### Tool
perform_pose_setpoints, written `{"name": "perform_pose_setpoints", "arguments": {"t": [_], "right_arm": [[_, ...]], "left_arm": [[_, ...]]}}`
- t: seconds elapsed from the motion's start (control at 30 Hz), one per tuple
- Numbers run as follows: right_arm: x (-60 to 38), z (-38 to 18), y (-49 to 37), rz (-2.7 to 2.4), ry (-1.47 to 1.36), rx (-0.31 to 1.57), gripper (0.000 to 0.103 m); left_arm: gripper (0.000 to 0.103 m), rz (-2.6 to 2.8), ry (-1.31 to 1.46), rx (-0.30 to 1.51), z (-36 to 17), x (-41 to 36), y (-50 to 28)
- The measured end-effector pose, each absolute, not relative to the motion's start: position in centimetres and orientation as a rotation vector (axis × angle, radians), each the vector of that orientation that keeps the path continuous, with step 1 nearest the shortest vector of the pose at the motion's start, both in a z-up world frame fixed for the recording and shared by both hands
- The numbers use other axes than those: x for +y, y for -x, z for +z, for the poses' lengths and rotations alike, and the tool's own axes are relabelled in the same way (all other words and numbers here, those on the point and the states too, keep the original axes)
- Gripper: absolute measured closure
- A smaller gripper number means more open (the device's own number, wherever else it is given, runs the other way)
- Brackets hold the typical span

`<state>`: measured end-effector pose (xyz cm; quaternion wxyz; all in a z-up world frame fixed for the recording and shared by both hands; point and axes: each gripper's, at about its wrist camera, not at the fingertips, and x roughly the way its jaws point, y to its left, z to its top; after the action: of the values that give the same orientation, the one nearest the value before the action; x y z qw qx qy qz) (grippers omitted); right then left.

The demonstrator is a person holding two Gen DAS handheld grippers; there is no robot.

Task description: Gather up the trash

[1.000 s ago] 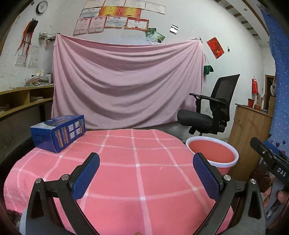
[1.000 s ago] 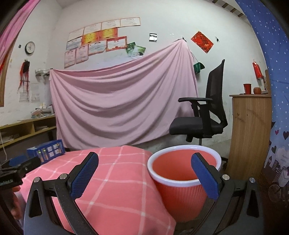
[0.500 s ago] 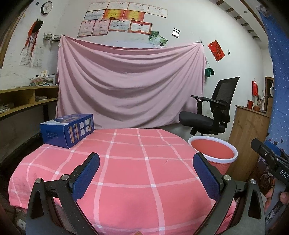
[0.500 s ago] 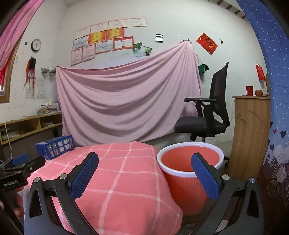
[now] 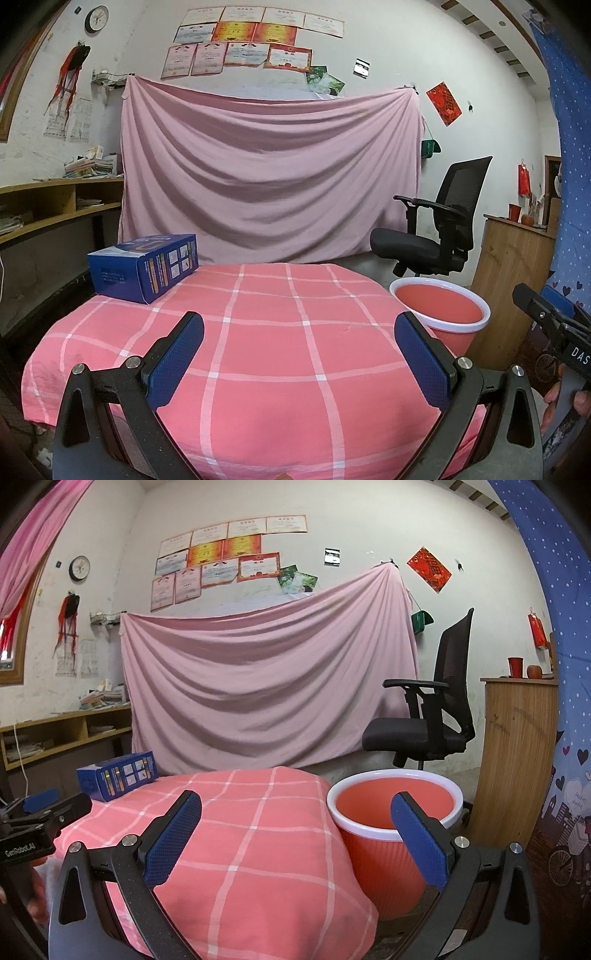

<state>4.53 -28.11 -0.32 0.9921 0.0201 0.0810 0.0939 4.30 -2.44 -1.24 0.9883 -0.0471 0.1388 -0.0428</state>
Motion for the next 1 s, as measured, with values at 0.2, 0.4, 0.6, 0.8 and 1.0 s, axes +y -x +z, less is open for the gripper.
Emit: {"name": "perform_pose_setpoints", "arguments": {"t": [0.2,0.4,0.6,0.8,1.0], "right_arm": [[-28.15,-0.43,-4.68,0.194,-0.041,0.167,0.0],[-28.11,-0.51,-4.77,0.197,-0.04,0.171,0.0],[-27.96,-0.59,-4.73,0.197,-0.039,0.173,0.0],[-27.95,-0.56,-4.72,0.197,-0.039,0.173,0.0],[-27.94,-0.55,-4.72,0.197,-0.039,0.173,0.0]], "left_arm": [[0.002,-0.085,0.098,0.285,-1.44,-2.47,-4.43],[0.002,-0.086,0.096,0.286,-1.49,-2.48,-4.45],[0.002,-0.086,0.096,0.286,-1.48,-2.5,-4.44],[0.002,-0.085,0.096,0.286,-1.48,-2.53,-4.43],[0.002,-0.09,0.096,0.291,-1.63,-2.48,-4.52]]}}
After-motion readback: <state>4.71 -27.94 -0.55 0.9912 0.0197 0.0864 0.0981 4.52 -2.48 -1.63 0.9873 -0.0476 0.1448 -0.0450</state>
